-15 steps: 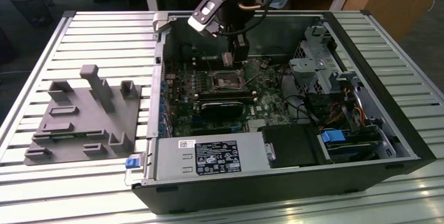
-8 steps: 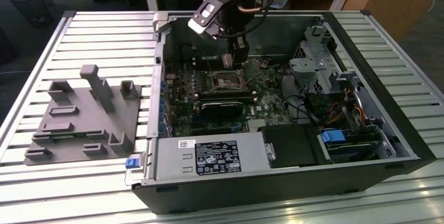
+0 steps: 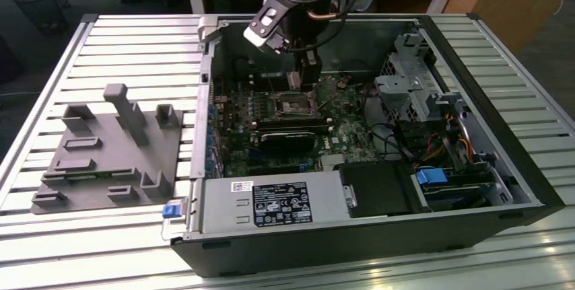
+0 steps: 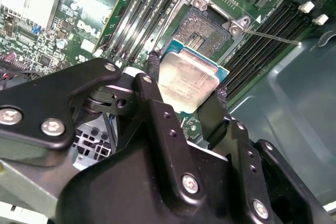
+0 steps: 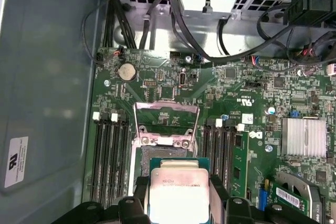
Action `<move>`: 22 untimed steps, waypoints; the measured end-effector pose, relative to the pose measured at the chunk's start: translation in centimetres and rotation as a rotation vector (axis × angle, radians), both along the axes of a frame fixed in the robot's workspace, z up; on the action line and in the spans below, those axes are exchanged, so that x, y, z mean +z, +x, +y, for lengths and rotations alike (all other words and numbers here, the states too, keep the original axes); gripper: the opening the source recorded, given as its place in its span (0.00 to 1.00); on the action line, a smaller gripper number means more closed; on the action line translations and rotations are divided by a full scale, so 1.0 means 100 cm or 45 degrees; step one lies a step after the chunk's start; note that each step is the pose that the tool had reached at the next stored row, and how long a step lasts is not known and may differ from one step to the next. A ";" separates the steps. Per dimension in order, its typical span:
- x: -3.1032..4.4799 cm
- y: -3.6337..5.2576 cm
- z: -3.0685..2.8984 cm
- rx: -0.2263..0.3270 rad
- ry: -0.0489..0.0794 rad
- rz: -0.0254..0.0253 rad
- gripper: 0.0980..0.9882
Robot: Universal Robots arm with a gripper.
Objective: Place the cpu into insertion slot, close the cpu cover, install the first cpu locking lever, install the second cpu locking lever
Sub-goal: 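Place the cpu into insertion slot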
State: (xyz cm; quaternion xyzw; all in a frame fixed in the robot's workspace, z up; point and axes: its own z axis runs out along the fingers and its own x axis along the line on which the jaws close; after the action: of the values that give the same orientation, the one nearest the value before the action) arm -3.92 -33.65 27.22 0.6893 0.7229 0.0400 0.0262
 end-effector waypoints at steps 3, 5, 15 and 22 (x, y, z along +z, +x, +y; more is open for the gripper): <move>-0.0018 0.0001 0.0000 0.000 0.000 0.0000 0.50; -0.0028 0.0000 0.0000 0.000 0.000 0.0001 0.50; -0.0072 0.0000 0.0000 0.000 0.000 0.0001 0.50; -0.0107 0.0000 0.0000 0.000 0.000 0.0000 0.50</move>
State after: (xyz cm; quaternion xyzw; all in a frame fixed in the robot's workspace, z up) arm -3.92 -33.65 26.16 0.6893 0.7229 0.0400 0.0262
